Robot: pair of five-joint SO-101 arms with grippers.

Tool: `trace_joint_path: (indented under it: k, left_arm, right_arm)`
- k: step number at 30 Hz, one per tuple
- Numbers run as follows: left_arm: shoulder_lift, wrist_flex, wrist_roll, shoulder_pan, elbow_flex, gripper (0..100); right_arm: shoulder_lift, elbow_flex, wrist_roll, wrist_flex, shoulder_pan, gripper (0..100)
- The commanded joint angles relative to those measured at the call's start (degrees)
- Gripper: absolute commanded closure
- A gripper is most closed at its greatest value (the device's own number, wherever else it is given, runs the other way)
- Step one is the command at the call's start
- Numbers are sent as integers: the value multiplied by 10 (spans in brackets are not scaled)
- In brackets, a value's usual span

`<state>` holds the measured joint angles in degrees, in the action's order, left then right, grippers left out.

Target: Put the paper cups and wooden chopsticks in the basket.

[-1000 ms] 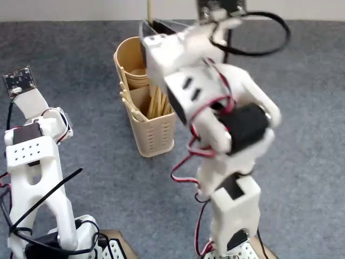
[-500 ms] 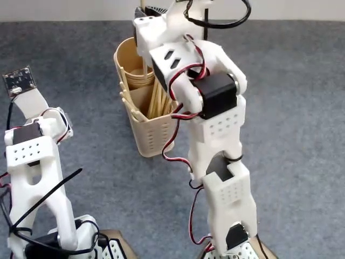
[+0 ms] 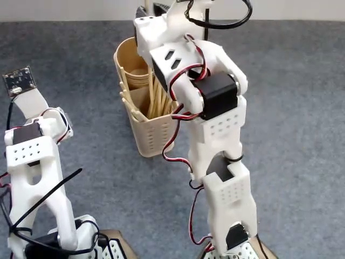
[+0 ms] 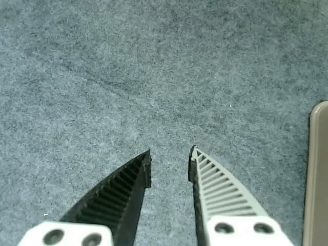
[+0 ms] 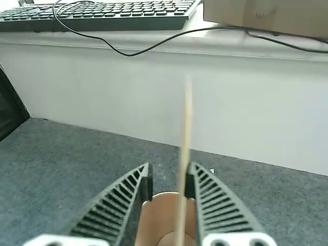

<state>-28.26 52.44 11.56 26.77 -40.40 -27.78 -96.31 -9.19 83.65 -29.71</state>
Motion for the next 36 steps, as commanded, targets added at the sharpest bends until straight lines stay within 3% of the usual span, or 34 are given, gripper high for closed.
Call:
trace_joint_path:
  k: [1,10,16,20,27,32,36]
  left_arm:
    - [-18,-10,6,-9,2,845]
    - [-18,-10,6,-9,2,845]
    - [-19,-10,5,-9,7,845]
    - [-23,22,4,-9,57,846]
    - [-220,130,-9,-30,109,848]
    - [-422,133,-119,-119,-44,849]
    - [-560,78,-174,-167,-203,849]
  right_arm:
    - [6,-65,8,-9,7,864]
    - [8,-65,21,-4,22,864]
    - [52,-64,97,174,16,864]
    - [139,10,100,176,80,864]
    - [424,458,141,175,129,864]
    - [659,759,164,152,159,864]
    - [849,1047,173,40,200,864]
